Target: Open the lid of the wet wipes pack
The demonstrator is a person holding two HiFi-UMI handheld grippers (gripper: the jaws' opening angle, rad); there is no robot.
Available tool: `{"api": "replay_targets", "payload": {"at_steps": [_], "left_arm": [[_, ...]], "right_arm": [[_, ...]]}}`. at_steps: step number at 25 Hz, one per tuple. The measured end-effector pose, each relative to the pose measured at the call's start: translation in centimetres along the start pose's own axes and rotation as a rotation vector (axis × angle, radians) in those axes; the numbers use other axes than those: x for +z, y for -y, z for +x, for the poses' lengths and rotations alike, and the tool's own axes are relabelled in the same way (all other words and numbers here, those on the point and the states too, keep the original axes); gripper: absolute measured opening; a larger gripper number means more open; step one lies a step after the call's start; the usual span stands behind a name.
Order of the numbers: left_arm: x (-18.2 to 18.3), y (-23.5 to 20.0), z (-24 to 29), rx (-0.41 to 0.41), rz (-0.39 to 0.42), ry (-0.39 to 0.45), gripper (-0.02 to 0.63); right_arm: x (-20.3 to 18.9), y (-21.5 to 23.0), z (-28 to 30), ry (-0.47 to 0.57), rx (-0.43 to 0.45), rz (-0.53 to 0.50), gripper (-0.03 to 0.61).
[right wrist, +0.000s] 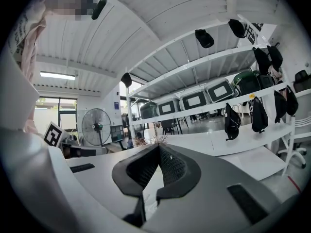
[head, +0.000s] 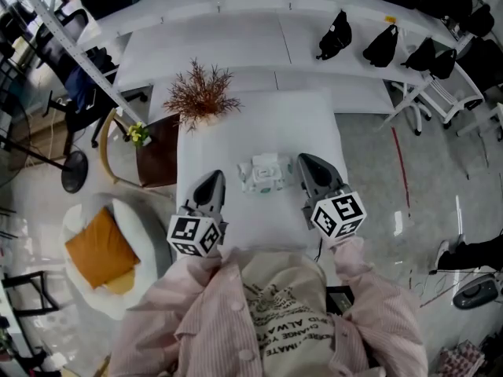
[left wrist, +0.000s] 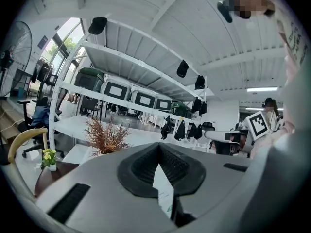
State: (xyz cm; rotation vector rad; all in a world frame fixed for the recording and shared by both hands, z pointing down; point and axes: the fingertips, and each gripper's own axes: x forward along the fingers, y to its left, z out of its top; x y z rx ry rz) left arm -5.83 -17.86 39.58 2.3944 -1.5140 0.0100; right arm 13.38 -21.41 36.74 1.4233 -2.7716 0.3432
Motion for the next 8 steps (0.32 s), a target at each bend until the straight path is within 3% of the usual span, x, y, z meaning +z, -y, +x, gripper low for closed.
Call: {"api": "replay_targets", "payload": {"at_steps": [8], "left_arm": [[0.05,-0.59,0.22,0.001,0.002,-0.008,-0.003]], "right_arm": [[-0.19,0.10,0.15,-0.004,-0.019,-0.005,-0.002]]}}
